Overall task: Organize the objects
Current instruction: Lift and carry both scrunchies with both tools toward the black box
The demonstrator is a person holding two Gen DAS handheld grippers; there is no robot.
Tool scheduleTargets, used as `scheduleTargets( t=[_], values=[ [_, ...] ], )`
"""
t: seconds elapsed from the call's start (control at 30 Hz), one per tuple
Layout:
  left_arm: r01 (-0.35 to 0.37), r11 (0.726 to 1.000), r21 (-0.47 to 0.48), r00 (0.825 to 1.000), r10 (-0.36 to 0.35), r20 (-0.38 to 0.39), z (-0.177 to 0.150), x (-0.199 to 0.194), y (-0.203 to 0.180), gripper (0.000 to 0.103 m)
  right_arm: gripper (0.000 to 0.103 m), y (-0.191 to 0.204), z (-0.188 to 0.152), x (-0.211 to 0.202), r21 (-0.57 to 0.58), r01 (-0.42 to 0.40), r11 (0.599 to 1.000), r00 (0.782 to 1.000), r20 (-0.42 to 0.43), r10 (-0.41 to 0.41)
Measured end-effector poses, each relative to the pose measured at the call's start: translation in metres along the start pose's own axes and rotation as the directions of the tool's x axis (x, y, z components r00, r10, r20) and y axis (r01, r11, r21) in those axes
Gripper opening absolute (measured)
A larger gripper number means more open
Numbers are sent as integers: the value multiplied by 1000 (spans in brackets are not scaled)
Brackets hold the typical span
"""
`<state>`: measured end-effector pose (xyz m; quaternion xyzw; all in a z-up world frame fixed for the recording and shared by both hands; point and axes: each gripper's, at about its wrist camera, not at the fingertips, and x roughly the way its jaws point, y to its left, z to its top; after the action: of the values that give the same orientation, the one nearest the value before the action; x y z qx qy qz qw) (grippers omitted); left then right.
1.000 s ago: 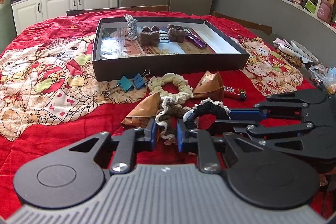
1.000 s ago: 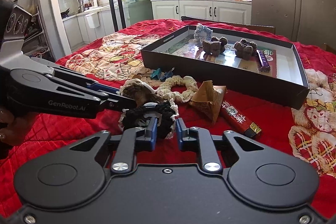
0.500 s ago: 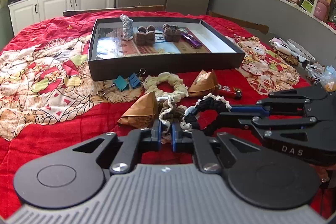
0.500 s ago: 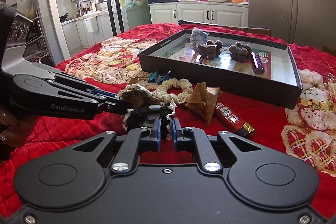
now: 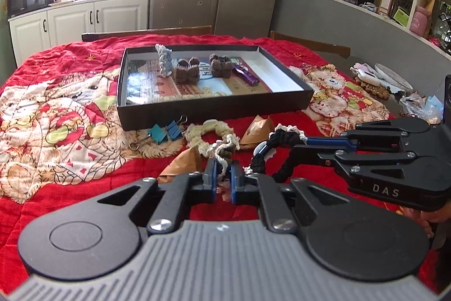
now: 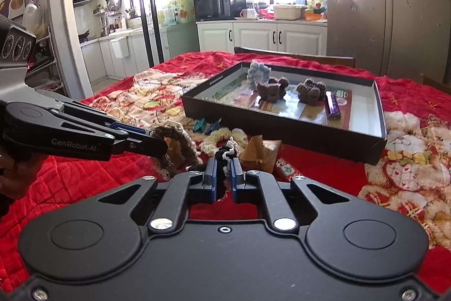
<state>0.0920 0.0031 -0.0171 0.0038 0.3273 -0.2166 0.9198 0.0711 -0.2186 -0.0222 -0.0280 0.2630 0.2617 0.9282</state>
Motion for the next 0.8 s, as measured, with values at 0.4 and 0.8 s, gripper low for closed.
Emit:
scheduleTargets(
  t=[0.4, 0.8],
  values=[
    [1, 1000, 20, 999, -3, 53, 18, -11, -3, 11, 9, 2, 18, -12, -31, 14, 999, 999, 38, -12],
    [-35, 999, 22, 994, 32, 106, 44, -12, 7, 11, 9, -5, 43, -20, -57, 62, 996, 995, 83, -58]
  ],
)
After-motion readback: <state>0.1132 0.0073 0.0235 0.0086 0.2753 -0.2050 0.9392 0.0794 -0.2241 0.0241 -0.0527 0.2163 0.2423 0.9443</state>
